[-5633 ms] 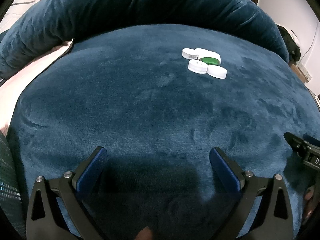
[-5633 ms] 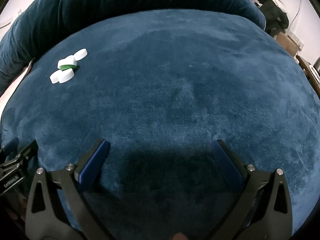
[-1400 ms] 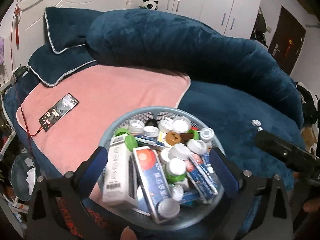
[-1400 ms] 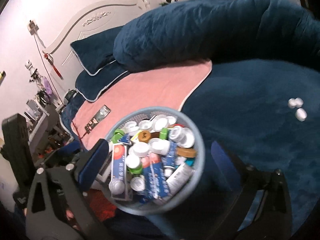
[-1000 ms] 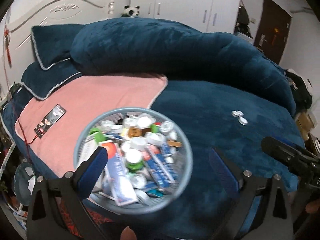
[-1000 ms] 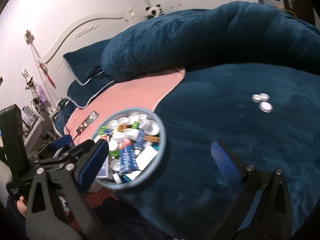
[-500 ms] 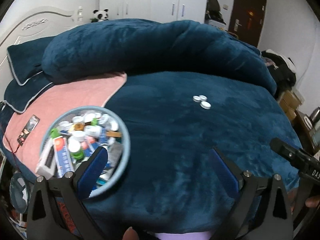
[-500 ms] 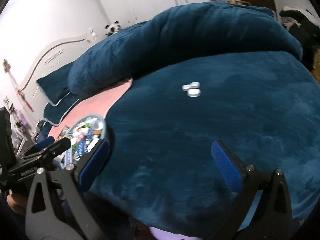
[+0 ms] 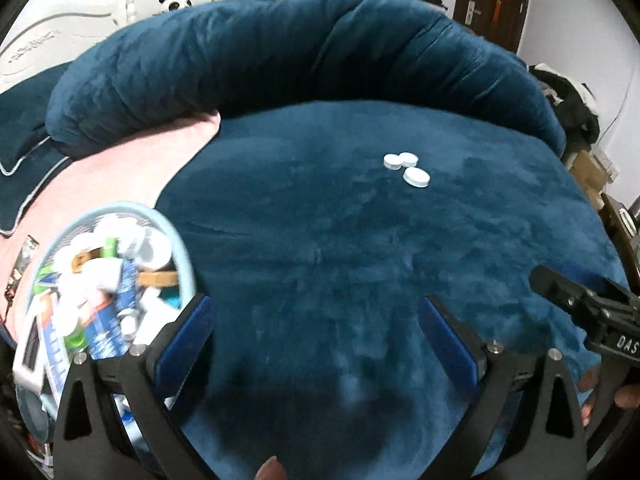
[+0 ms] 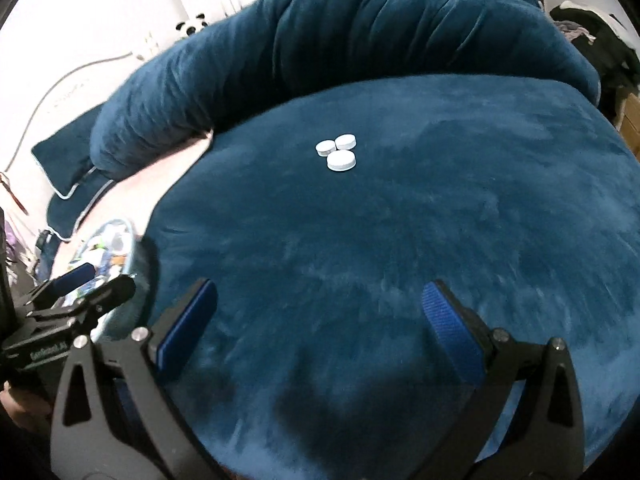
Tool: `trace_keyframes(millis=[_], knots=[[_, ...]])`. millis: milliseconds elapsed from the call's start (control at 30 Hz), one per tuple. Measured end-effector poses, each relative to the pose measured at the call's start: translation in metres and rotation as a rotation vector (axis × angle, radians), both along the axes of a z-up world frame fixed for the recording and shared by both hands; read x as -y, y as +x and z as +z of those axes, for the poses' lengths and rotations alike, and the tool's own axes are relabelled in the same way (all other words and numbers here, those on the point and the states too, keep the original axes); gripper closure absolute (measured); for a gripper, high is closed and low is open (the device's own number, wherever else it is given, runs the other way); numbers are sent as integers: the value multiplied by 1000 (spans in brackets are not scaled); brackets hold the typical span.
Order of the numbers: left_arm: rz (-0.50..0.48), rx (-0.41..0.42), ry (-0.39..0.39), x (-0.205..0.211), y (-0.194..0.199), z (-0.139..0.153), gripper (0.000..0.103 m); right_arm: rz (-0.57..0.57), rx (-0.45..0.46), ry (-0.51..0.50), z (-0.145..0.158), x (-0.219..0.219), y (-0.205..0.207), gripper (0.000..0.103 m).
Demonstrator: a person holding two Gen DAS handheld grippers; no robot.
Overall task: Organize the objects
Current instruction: 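Move both open tools back over the remaining caps, then grasp a white cap with the right tool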
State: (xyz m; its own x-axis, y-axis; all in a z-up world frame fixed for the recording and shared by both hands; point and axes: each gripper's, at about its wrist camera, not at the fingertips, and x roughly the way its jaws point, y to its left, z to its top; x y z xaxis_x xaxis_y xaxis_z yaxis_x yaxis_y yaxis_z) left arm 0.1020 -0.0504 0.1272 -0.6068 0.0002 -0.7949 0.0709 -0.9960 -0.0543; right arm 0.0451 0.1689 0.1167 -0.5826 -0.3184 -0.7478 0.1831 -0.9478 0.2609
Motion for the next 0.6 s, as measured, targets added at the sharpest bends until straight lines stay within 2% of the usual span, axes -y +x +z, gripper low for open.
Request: trace_keyframes(millis=[267,500,533,600], knots=[[27,54,31,12,-71,-34,1,-20,51,21,-32,5,-102,0],[15,77,32,15,-101,-56,1,-14,111,14,-72,17,-184,1],[13,80,35,15,-103,-58,1,-9,115,18,-77,19,-190,2],[5,85,36,15,-108,-64,1,13,123,41,-85,27,-199,15]])
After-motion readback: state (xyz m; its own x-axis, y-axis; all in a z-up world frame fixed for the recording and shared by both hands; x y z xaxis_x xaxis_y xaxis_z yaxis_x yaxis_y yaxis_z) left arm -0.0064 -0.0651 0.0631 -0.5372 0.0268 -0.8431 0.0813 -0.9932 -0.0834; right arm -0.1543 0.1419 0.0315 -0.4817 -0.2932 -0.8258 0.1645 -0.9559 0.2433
